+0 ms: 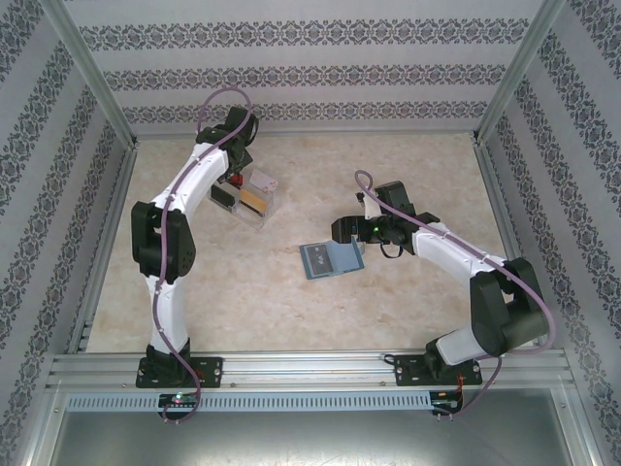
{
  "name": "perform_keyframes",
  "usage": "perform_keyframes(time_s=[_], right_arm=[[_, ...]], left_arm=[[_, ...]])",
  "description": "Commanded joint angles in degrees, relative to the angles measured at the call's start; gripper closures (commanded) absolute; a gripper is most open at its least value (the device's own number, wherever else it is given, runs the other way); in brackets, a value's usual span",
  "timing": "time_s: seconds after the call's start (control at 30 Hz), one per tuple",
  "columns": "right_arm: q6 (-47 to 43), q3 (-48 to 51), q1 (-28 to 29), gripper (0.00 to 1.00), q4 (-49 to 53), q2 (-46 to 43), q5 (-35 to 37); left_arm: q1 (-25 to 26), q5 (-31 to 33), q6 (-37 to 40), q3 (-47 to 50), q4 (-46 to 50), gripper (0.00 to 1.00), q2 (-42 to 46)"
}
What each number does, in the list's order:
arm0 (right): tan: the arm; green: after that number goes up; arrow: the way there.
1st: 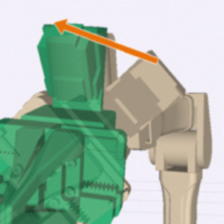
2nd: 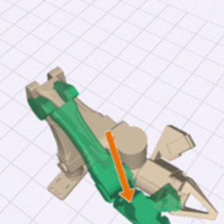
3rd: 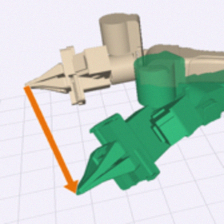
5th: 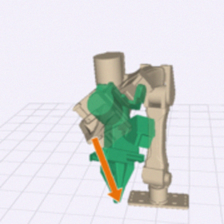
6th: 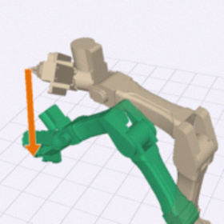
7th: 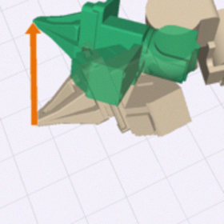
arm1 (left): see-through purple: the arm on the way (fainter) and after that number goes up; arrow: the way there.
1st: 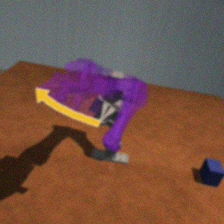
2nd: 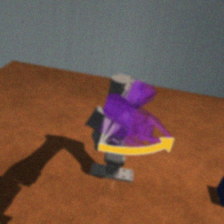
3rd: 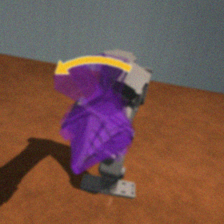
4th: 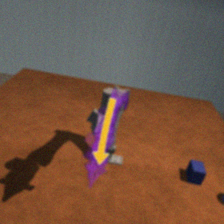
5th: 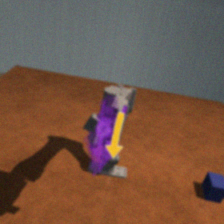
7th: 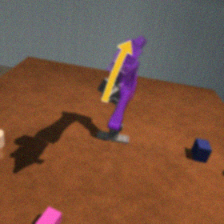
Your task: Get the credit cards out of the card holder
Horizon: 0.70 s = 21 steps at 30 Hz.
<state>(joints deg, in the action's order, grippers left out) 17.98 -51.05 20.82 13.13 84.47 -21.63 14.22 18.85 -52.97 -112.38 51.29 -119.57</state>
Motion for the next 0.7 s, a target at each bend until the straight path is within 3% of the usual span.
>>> perform_keyframes(time_s=[0.0,0.23,0.67], right_arm=[[-0.6,-0.4,0.8,0.02,0.0,0.3,1.2],[-1.4,-0.8,1.9,0.02,0.9,0.5,3.8],[-1.4,-0.7,2.1,0.02,1.4,0.0,4.9]], left_arm=[[-0.2,-0.5,-5.4,-1.7,1.4,1.0,-1.0],[0.5,1.2,-13.3,2.5,-0.5,1.0,-0.1],[0.3,-6.1,-14.0,2.4,-5.9,1.0,-3.3]])
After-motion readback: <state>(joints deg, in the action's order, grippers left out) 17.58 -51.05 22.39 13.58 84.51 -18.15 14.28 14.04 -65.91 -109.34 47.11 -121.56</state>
